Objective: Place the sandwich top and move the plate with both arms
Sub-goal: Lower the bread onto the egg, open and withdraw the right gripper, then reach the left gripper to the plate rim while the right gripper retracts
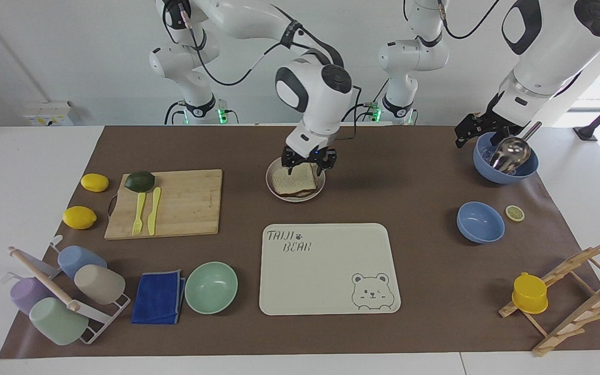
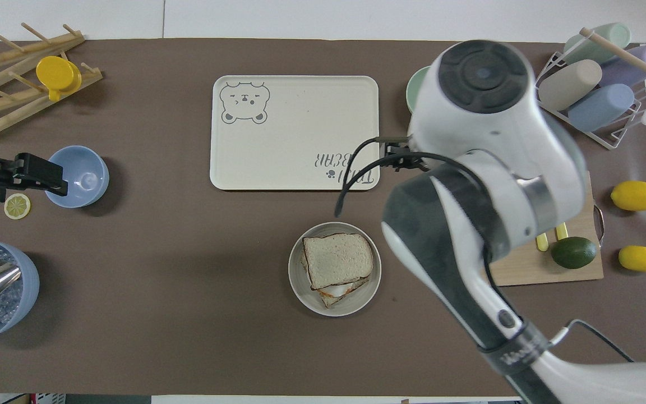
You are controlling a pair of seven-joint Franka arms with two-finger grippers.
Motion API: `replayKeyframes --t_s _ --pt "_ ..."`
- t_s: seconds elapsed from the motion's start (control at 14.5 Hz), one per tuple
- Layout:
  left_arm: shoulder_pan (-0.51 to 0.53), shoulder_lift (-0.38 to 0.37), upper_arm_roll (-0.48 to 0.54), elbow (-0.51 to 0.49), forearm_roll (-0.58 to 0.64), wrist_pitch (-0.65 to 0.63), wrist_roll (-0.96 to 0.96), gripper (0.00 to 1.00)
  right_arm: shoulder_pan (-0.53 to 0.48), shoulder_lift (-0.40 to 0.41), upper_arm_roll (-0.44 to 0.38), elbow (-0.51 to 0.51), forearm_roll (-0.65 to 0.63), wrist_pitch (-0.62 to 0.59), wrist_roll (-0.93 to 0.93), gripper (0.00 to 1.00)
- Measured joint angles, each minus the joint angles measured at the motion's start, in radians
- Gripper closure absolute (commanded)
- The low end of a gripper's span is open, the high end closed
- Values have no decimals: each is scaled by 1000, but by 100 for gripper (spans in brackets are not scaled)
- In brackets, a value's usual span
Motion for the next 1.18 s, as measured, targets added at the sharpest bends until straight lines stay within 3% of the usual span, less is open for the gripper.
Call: replayKeyframes --t_s 0.21,0.48,0.76,0.9,1.18 --pt "-49 -27 -15 -81 -4 82 -116 0 -156 -60 0 1 28 -94 -127 0" --pt "-199 -68 -27 -309 -106 301 -243 0 -321 -139 -20 7 79 -187 -390 0" --pt "-359 -63 -30 -571 -214 607 -250 0 -287 -193 -87 -47 81 -217 -494 0" --pt "-427 -61 -30 -679 -274 755 -250 7 -267 -199 -108 -84 81 -211 -508 0" --pt "-517 -49 -30 -740 -340 839 -250 22 -240 -201 -154 -99 81 -205 -532 0"
